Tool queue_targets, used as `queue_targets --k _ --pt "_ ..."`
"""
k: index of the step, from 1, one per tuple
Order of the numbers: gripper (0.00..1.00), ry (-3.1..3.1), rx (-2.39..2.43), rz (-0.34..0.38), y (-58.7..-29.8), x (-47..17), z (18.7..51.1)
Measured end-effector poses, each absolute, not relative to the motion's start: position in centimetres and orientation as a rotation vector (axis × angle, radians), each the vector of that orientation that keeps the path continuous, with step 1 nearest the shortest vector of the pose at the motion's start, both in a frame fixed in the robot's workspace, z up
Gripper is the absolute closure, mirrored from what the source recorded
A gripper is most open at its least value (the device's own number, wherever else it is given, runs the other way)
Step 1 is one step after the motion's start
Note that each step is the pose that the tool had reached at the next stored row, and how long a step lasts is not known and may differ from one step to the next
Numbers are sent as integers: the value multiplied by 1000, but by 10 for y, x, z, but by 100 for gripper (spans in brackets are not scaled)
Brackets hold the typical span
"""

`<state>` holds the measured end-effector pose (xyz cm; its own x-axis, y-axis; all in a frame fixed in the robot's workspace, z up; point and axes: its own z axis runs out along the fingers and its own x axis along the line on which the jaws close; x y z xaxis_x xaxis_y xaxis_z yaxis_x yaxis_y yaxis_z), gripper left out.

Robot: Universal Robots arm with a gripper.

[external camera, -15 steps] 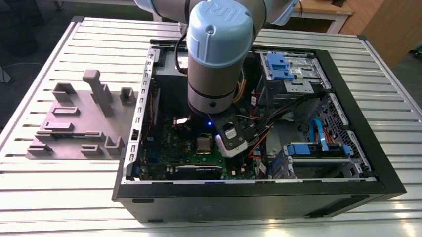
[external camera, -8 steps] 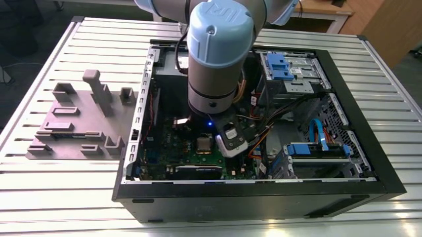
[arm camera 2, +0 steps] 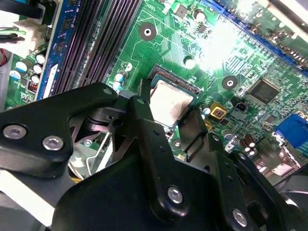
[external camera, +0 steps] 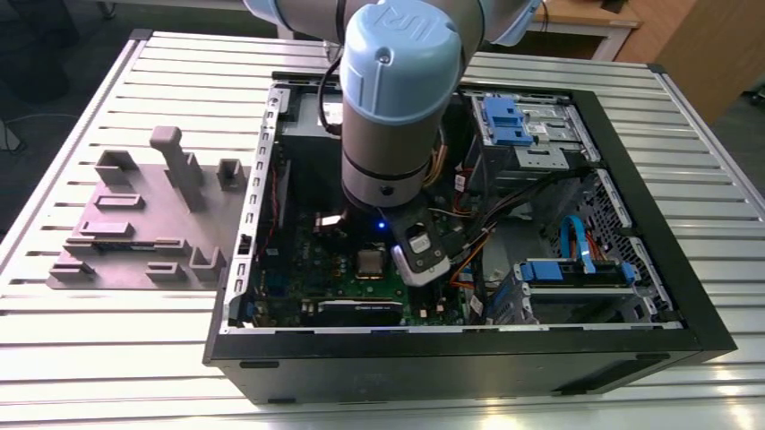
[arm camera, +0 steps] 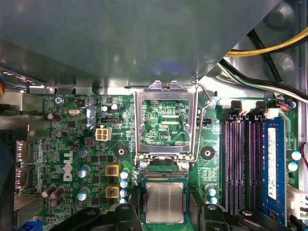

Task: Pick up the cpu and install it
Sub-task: 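Place the cpu into insertion slot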

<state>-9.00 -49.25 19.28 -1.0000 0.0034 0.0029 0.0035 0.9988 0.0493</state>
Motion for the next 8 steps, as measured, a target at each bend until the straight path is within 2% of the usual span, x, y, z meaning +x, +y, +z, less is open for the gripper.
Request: queue_targets --k 8 --pt "53 -3138 -5 -77 -493 -89 192"
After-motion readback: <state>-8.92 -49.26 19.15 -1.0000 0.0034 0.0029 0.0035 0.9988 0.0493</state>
